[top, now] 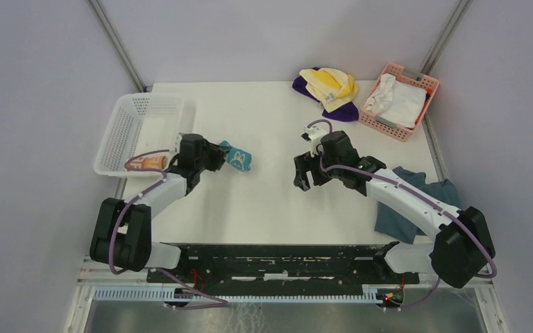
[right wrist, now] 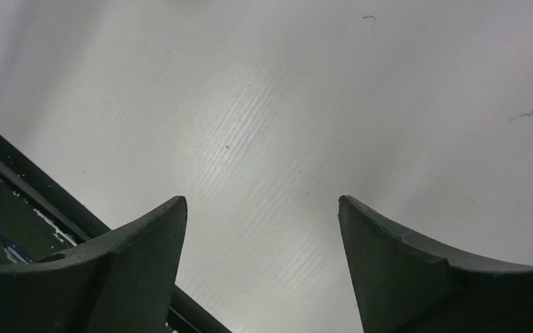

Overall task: Roll the towels
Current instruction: Pick up the towel at the center of the board, then place the towel in the bin.

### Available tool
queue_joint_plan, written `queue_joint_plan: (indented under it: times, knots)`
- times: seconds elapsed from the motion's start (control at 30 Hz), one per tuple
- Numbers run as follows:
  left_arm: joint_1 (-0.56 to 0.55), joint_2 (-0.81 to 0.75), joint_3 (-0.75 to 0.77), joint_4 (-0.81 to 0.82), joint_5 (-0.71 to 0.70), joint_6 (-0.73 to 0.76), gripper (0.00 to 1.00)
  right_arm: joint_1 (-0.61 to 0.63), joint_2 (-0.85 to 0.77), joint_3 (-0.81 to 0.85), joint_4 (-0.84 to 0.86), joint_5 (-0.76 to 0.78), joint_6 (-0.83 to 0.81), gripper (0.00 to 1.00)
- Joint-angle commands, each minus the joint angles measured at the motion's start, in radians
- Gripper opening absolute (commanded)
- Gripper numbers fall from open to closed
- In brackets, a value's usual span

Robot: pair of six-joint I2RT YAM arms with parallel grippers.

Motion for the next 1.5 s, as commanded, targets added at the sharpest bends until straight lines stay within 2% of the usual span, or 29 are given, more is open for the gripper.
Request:
queue_joint_plan:
  times: [0.0,0.2,0.3,0.53,0.7,0.9,1.13,1.47]
  knots:
    - [0.148,-0.065,0.160,-0.100,0.018,0.127,0.16,-0.004,-0.019,-0.006,-0.014,0.146,-0.004,0.89]
    - [0.386,-0.042,0.337,-0.189,0.039,0.188,0.16,-0.006,-0.042,-0.019,-0.003,0.251,0.014,1.00]
    - [0.492,0.013,0.423,-0.212,0.050,0.221,0.16,-0.006,-0.045,-0.025,0.005,0.272,0.011,1.00]
    - [0.642,0.216,0.605,-0.195,0.088,0.211,0.16,-0.006,-0.048,-0.036,0.010,0.295,-0.007,1.00]
    - [0.689,0.365,0.698,-0.199,0.077,0.202,0.15,-0.006,-0.037,-0.033,0.009,0.302,-0.015,1.00]
    - [0.706,0.482,0.690,-0.249,0.064,0.221,0.15,-0.006,-0.024,-0.029,0.013,0.307,-0.018,1.00]
    - [0.707,0.472,0.587,-0.311,-0.066,0.274,0.15,-0.006,-0.038,-0.043,0.020,0.307,-0.018,1.00]
    - [0.709,0.419,0.488,-0.366,-0.117,0.251,0.16,-0.005,-0.066,-0.051,0.024,0.310,-0.018,1.00]
